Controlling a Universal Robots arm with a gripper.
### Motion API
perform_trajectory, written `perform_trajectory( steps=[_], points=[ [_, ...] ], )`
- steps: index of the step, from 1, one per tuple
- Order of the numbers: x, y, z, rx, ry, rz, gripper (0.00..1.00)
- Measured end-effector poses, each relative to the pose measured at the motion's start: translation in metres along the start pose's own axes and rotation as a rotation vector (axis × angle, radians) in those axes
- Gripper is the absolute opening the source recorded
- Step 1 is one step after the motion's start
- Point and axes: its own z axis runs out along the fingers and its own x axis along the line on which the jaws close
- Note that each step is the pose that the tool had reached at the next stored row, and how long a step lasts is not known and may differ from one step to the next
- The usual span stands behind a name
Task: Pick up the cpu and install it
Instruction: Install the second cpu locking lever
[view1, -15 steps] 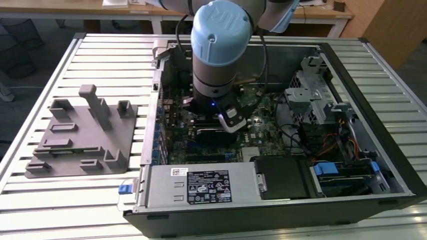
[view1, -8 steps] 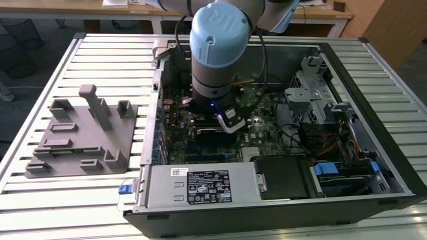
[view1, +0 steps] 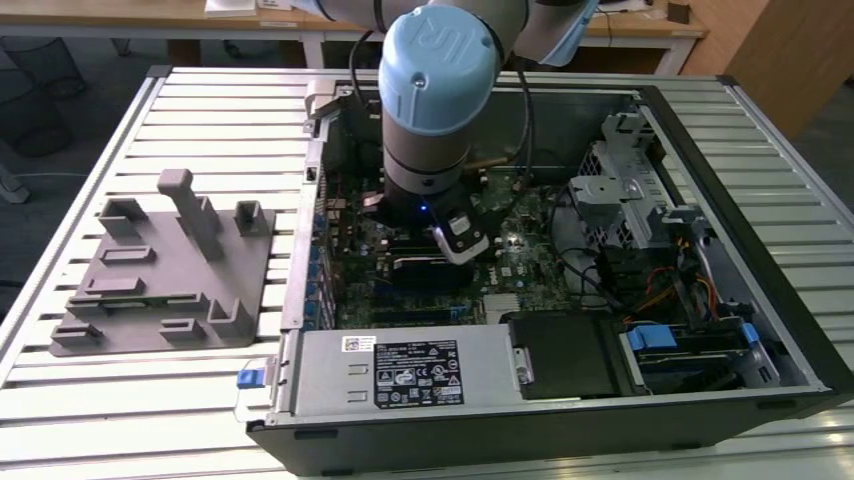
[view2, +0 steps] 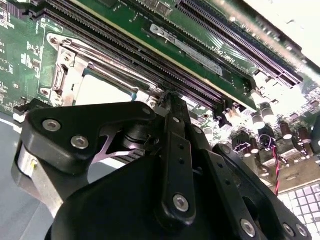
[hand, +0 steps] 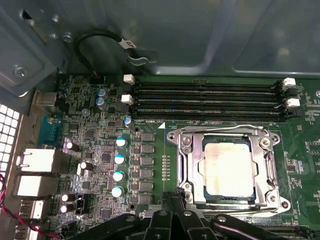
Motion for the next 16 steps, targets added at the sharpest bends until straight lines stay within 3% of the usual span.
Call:
perform_trajectory(
  steps=[8,16],
  points=[
    [0.0004,0.0042,-0.0124,-0.0001,-0.0001,0.0,0.11],
    [0.0002,0.0044,-0.0131,-0.0104,-0.0002,0.0,0.11]
  ],
)
